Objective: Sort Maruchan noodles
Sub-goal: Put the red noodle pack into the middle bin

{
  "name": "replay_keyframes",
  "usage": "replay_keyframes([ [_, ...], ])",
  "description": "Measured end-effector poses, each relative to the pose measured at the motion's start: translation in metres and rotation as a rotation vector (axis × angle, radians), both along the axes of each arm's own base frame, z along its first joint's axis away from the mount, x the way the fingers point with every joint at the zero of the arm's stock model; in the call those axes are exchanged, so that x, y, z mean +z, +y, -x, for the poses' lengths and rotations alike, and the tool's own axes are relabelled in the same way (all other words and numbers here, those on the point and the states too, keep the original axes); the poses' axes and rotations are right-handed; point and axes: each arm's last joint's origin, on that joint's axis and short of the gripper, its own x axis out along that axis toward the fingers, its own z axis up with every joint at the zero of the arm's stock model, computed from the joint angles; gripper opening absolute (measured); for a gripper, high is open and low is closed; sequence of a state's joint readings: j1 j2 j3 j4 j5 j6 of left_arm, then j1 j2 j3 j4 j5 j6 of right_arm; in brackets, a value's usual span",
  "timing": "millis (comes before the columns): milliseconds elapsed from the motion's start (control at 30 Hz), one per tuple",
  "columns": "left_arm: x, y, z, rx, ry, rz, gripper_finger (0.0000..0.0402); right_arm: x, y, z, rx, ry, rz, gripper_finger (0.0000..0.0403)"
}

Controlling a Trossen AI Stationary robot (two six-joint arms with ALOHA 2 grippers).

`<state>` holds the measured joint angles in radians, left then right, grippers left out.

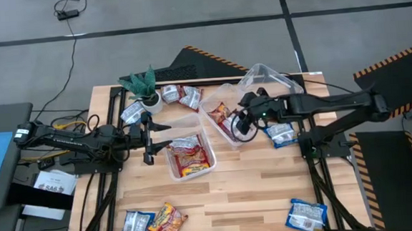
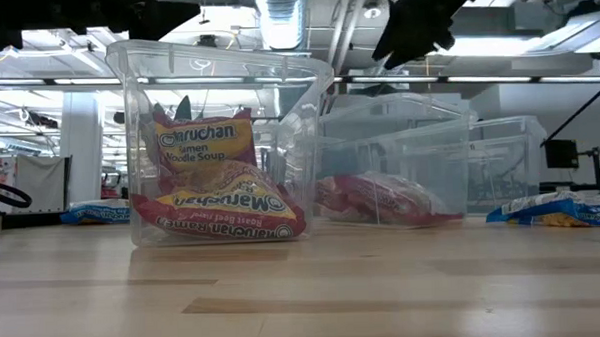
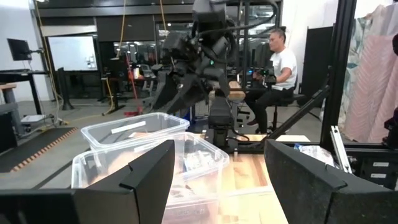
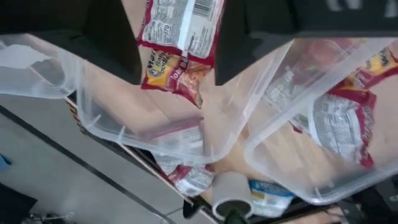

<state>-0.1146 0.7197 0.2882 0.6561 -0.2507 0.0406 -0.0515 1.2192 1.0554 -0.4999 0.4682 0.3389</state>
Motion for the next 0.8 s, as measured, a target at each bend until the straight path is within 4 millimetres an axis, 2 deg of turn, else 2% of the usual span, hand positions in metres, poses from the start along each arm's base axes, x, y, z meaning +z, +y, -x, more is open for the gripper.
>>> replay_keyframes([
  [133,0.000,0.000,0.000,-0.001,0.000,0.002,0.0237,0.008,0.009,0.007,0.056,-0.016,0.025,0.0255],
  [367,0.000,-0.003,0.000,-0.128,-0.008,0.029,0.0237,0.009,0.038,0.015,0.190,0.022,0.043,0.0261],
  [467,0.000,-0.006,0.000,-0.220,-0.009,0.051,0.0237,0.001,0.054,0.019,0.235,0.023,0.049,0.0260],
  [633,0.009,-0.011,-0.001,-0.342,-0.012,0.141,0.0237,-0.031,0.073,0.035,0.185,-0.028,0.102,0.0260],
  [800,0.030,-0.031,-0.001,-0.458,0.081,0.188,0.0237,-0.031,0.084,0.048,0.169,-0.166,0.076,0.0260],
])
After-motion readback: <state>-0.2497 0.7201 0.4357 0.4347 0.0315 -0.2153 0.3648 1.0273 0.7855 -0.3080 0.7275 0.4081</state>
